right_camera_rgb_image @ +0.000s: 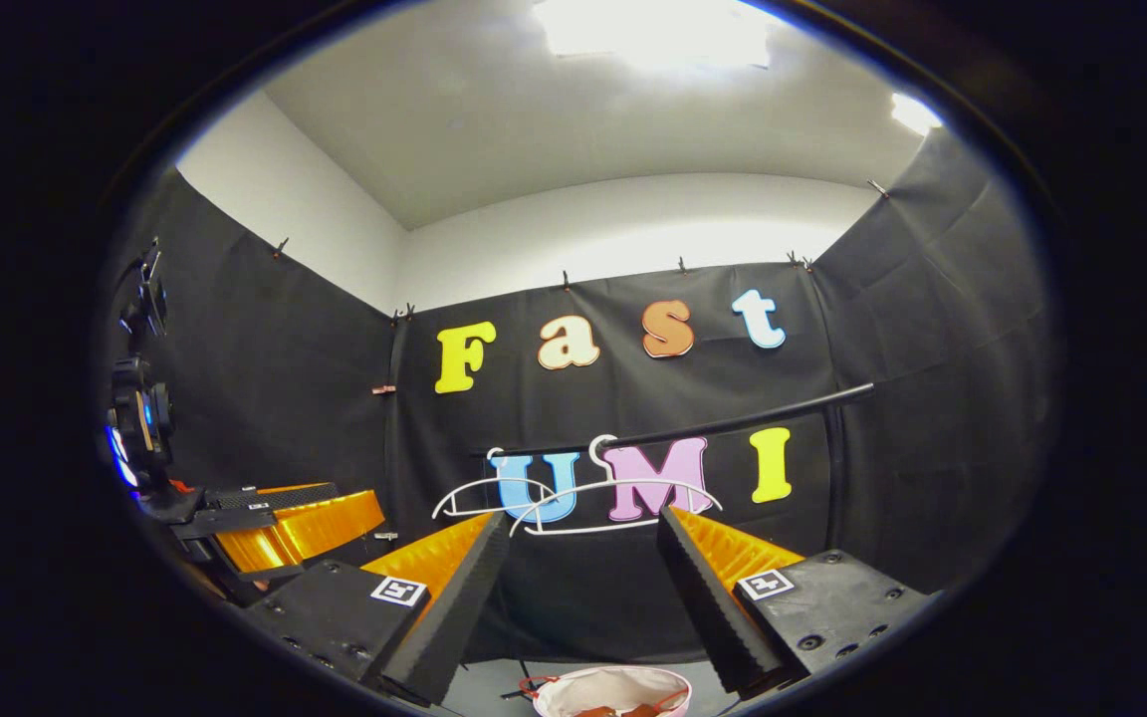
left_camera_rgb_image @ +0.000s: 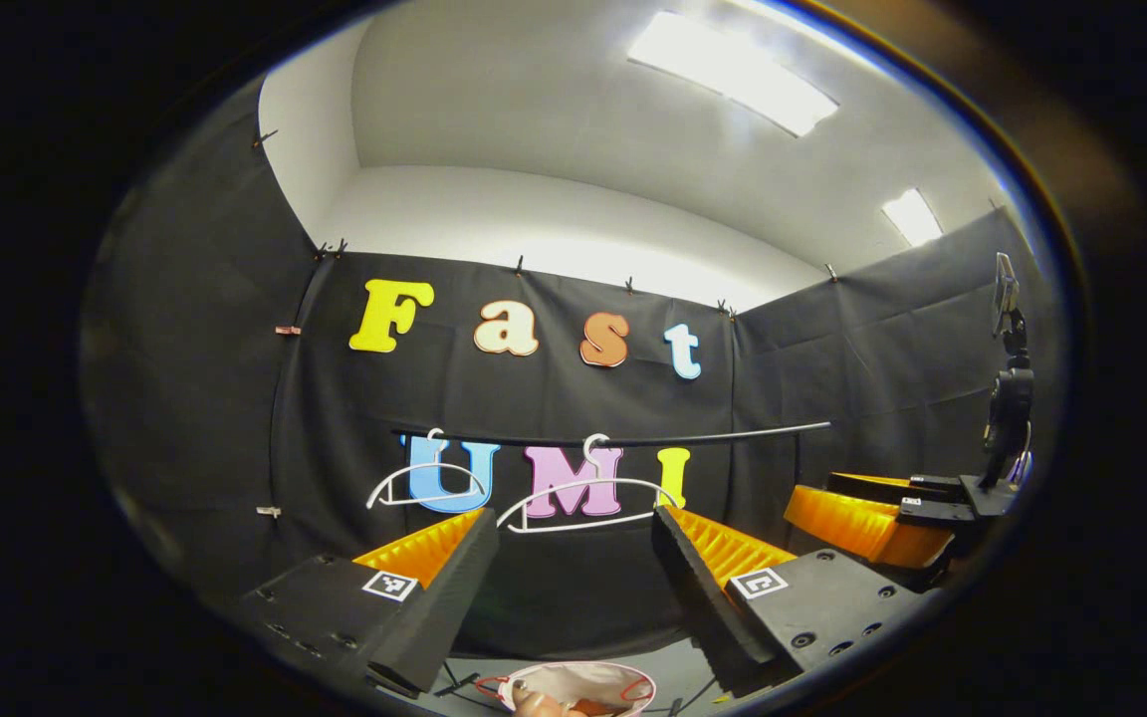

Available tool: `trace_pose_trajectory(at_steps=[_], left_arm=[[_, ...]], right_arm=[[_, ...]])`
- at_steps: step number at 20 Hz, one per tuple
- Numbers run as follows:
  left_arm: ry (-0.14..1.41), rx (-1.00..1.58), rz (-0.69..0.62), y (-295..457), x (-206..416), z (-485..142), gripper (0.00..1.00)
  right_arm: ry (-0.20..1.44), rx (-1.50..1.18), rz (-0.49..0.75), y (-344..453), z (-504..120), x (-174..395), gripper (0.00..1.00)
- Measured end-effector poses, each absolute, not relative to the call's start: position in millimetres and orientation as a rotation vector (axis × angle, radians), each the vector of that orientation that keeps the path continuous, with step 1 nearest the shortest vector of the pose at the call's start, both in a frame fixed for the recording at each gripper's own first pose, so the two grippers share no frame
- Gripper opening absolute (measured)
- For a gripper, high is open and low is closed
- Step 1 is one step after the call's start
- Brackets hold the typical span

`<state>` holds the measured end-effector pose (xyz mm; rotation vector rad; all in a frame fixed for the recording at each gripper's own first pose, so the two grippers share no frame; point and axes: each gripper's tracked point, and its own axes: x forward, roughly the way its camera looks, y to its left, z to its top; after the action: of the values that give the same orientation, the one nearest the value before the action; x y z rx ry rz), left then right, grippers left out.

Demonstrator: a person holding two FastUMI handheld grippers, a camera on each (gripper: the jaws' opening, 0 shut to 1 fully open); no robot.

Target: Grasp the clothes on the hanger with both hands and then place them into the laundry hamper below.

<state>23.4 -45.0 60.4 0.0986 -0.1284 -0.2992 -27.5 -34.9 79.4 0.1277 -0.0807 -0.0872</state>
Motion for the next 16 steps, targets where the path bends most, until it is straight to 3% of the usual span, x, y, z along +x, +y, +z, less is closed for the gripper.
trace_pose_trajectory(at_steps=[7,16], left_arm=[[-0.091,0.061,-0.324,-83.2,33.5,46.3,0.98],[-0.105,0.071,-0.246,-83.8,24.5,58.0,0.98]], right_arm=[[-0.140,0.116,-0.135,-76.6,99.0,-26.9,0.97],[-0.135,0.158,-0.054,-73.0,97.5,-15.5,0.97]])
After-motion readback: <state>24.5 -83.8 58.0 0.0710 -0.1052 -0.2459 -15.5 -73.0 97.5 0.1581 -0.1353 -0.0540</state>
